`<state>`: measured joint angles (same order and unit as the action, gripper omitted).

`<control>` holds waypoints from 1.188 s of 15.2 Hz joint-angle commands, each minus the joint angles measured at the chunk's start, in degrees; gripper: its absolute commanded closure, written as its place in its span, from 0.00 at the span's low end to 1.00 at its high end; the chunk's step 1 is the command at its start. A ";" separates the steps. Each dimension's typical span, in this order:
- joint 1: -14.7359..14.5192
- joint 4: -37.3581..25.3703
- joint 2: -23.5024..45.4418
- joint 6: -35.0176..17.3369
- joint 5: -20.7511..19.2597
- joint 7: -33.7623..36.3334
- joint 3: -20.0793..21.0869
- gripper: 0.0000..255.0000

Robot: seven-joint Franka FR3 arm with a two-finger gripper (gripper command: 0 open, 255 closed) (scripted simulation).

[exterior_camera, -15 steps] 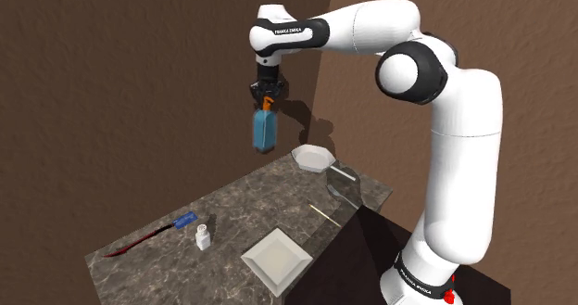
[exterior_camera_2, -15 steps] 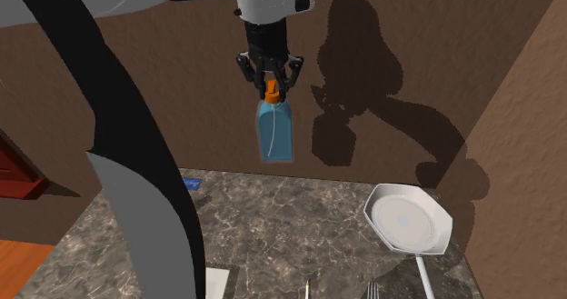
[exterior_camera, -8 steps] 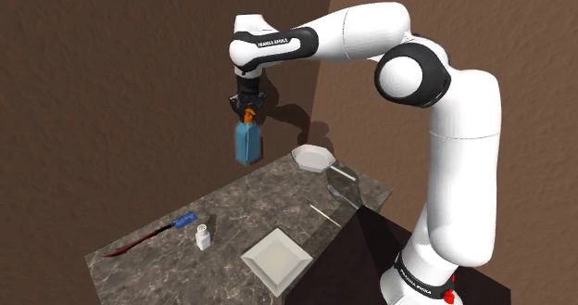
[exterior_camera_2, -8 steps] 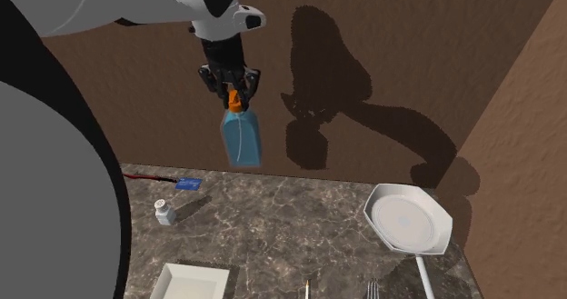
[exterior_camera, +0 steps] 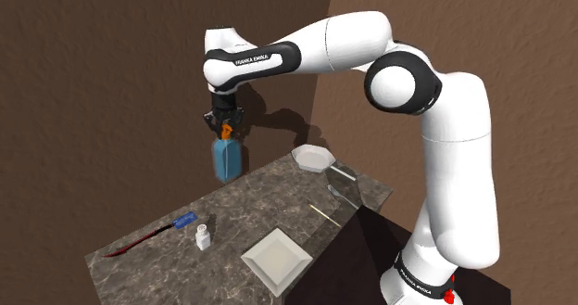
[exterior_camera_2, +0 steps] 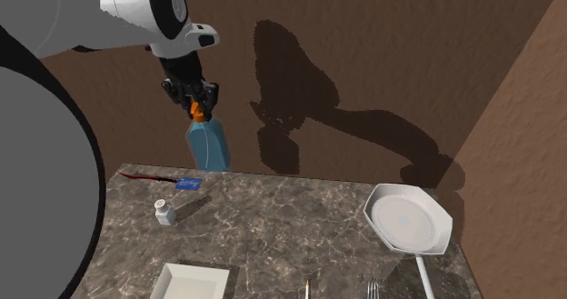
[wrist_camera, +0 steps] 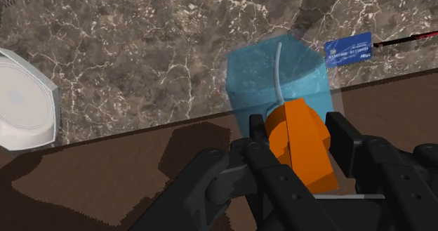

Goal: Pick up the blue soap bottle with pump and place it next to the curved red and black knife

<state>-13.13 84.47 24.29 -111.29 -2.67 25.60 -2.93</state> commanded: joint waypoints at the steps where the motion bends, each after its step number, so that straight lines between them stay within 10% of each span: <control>1: -1.48 -0.85 1.39 -0.46 -0.28 2.19 0.54 1.00; 18: -12.32 -18.81 19.62 0.22 -2.10 15.99 3.22 1.00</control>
<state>-25.25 65.61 43.38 -110.45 -4.72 41.29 0.27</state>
